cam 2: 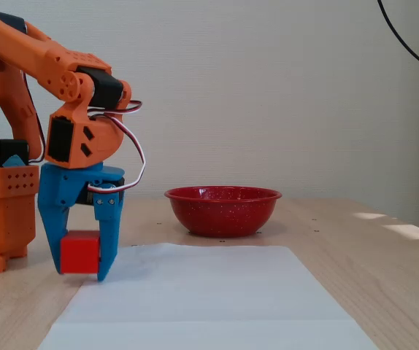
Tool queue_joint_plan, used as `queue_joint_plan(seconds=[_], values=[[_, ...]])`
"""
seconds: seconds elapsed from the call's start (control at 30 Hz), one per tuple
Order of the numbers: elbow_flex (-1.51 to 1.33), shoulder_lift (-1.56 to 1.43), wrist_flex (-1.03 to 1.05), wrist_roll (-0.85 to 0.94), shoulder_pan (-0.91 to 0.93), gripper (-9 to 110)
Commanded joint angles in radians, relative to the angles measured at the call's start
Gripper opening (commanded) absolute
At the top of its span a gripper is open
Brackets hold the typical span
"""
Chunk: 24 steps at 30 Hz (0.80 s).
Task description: Grasp the red cube and put it in the red bowl
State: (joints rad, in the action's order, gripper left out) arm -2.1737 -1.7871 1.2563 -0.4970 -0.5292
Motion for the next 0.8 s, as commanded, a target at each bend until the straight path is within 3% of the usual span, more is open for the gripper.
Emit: queue_joint_plan(seconds=[0.0,0.37,0.77], values=[[0.166,-0.114,0.037,0.046,-0.003,0],[0.500,-0.071,0.245,0.192,0.083,0],[0.884,-0.023,0.402,0.394,0.373,0]])
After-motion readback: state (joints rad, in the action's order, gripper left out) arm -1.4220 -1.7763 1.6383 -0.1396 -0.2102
